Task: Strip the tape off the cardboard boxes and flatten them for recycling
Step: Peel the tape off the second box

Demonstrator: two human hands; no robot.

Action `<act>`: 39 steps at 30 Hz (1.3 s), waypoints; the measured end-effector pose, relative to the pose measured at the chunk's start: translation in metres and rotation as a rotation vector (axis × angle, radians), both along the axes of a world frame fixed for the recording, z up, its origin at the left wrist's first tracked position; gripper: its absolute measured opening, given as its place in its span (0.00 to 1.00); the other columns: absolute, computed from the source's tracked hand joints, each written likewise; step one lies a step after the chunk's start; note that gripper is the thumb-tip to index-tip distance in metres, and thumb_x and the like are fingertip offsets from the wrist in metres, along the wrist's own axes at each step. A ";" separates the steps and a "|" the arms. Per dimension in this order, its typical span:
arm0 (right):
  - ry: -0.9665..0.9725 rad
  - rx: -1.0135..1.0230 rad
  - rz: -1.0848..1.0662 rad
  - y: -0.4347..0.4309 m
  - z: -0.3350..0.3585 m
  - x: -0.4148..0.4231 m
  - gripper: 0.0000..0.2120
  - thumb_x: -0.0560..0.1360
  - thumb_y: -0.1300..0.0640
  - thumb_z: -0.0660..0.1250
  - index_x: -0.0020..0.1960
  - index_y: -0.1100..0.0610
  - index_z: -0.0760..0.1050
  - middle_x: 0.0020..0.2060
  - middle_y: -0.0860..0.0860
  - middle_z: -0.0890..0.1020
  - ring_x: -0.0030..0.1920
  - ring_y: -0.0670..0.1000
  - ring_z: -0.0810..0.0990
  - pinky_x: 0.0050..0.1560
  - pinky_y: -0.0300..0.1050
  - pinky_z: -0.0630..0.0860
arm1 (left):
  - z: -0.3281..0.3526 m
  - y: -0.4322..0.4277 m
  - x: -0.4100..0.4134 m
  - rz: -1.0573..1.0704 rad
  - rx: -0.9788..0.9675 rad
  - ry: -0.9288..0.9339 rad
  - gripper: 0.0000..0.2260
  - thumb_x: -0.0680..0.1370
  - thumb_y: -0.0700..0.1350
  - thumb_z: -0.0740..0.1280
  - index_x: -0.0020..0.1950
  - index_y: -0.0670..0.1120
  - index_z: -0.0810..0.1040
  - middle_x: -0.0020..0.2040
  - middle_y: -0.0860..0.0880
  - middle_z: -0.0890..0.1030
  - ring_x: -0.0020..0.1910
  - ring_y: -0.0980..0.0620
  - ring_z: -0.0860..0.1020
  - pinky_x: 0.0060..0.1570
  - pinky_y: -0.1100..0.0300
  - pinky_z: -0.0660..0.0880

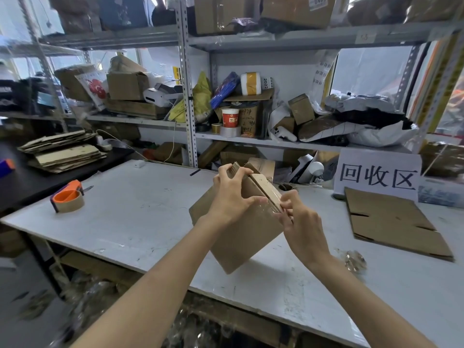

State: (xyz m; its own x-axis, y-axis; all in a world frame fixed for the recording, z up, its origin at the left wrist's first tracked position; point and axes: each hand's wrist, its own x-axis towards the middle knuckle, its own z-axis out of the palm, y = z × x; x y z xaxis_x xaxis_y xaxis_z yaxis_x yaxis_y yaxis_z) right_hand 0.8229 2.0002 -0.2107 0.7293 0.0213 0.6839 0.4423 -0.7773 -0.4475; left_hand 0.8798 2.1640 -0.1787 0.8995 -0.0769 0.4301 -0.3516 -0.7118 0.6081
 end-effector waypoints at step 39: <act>0.304 0.241 0.131 -0.007 0.012 0.009 0.11 0.70 0.54 0.75 0.50 0.57 0.83 0.47 0.49 0.81 0.46 0.47 0.81 0.45 0.36 0.79 | -0.012 0.014 0.007 -0.091 0.028 0.240 0.51 0.59 0.63 0.79 0.71 0.62 0.50 0.78 0.53 0.37 0.78 0.45 0.40 0.76 0.47 0.49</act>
